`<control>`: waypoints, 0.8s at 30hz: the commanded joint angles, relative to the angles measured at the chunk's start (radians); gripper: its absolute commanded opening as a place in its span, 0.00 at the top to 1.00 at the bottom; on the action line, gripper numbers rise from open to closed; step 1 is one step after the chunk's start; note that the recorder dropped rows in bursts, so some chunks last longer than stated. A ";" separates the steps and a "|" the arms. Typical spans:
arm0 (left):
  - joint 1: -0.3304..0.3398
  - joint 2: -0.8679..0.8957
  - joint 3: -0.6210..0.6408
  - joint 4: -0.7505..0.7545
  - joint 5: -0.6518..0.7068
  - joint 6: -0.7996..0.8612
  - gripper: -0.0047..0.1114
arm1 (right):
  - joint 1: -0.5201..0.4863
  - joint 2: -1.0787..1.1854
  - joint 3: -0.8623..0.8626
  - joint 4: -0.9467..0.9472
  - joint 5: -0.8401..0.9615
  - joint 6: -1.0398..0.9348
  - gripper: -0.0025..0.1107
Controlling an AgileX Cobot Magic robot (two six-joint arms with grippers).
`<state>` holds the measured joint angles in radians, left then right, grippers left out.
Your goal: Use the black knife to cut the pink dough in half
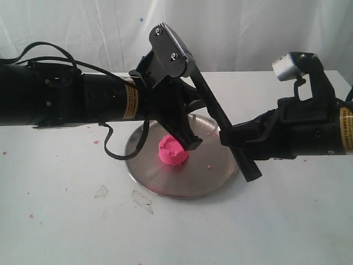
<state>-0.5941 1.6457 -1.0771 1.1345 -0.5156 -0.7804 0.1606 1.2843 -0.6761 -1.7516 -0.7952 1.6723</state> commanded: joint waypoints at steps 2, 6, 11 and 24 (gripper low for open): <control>-0.007 -0.004 -0.002 0.095 0.116 -0.062 0.96 | 0.002 -0.001 0.000 0.007 0.083 0.028 0.98; -0.007 -0.010 -0.001 0.150 0.194 -0.126 0.96 | 0.002 -0.001 -0.004 0.007 0.198 0.086 0.98; -0.007 -0.032 -0.001 0.162 0.286 -0.133 0.96 | 0.002 0.011 -0.041 0.007 0.159 0.086 0.98; -0.007 -0.156 0.001 0.153 0.348 -0.353 0.96 | 0.002 0.209 -0.043 0.007 0.182 0.017 0.98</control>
<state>-0.5941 1.5092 -1.0779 1.2765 -0.1575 -1.0928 0.1612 1.4943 -0.7234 -1.7516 -0.6043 1.6922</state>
